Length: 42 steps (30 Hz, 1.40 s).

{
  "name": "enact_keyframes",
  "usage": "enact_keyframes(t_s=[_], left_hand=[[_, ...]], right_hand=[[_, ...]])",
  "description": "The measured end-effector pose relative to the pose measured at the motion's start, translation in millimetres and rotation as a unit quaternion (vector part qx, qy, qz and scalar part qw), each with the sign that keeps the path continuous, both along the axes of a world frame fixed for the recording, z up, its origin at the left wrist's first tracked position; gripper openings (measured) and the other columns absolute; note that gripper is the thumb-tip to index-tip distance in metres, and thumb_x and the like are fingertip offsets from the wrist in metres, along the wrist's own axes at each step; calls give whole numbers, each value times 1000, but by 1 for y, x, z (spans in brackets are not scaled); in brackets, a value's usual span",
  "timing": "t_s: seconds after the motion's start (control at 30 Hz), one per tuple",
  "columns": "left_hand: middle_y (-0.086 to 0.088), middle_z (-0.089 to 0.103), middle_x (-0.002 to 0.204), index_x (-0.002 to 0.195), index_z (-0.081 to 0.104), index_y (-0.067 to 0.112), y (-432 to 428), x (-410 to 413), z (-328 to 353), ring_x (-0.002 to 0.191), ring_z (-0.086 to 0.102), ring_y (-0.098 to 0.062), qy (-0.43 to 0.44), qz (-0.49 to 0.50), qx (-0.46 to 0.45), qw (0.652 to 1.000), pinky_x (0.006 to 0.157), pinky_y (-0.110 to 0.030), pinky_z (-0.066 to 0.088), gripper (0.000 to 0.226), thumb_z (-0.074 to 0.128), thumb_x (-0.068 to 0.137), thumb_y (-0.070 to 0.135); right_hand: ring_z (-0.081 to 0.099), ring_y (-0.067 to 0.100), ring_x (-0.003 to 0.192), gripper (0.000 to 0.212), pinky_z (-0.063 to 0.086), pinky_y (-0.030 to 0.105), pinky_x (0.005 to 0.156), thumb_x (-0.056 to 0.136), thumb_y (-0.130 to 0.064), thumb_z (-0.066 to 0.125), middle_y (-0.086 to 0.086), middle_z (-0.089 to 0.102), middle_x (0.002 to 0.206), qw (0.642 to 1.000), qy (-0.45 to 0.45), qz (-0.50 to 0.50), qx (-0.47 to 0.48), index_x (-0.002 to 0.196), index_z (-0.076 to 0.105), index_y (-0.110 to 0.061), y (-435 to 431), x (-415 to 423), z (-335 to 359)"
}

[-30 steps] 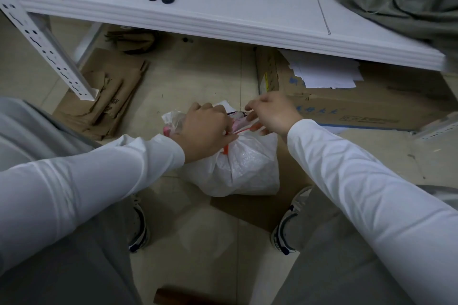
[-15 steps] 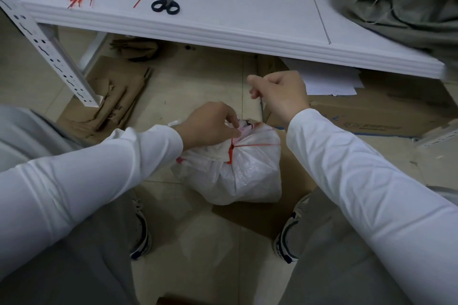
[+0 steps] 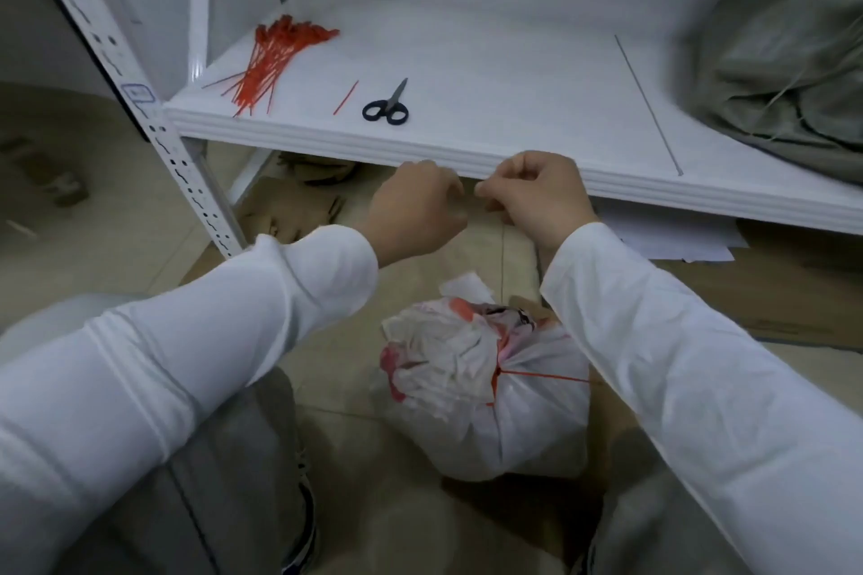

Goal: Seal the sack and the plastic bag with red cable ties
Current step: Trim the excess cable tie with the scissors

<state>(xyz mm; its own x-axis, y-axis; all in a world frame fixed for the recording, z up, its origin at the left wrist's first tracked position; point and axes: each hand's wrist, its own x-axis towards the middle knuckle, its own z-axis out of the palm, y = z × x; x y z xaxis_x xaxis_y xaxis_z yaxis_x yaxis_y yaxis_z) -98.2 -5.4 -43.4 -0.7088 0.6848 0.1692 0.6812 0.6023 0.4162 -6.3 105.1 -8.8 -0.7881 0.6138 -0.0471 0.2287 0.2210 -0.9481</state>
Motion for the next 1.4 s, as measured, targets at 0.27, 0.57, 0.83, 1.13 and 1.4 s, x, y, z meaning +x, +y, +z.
enact_keyframes(t_s=[0.27,0.57,0.83,1.13,1.4], left_hand=[[-17,42,138,132,41,6,11,-89,-11,126,38,-37,98,60,-135,984,99,-47,39,54,59,85,24],[-23,42,130,132,40,11,25,-130,-14,118,40,-39,124,59,-197,971,96,-45,36,48,51,87,25],[-19,49,114,116,54,4,19,-114,-8,98,51,-36,232,-17,-156,960,63,-39,40,38,52,81,-10],[-24,57,88,100,61,-4,28,-83,7,79,56,-40,264,-49,-45,962,58,-36,34,23,51,81,-13],[-18,59,72,88,65,-4,31,17,22,63,59,-33,367,-251,115,888,44,-29,42,28,52,68,-18]], right_hand=[[66,20,75,15,53,30,70,77,-7,68,0,65,66,998,-6,-5,-57,68,63,-17,-10,-34,-1],[64,18,69,13,52,31,65,76,-6,67,2,65,64,996,-18,-4,-87,68,62,-16,-12,-49,-6],[62,17,67,13,53,27,62,78,-4,64,6,66,73,995,-35,8,-94,71,63,-14,-10,-37,-6],[63,17,63,15,55,27,63,80,-1,61,11,69,76,995,-24,-24,-91,70,64,-11,4,-14,-5],[61,22,57,19,50,27,57,82,-13,63,8,67,64,991,-4,-97,-91,64,67,-10,24,27,-9]])
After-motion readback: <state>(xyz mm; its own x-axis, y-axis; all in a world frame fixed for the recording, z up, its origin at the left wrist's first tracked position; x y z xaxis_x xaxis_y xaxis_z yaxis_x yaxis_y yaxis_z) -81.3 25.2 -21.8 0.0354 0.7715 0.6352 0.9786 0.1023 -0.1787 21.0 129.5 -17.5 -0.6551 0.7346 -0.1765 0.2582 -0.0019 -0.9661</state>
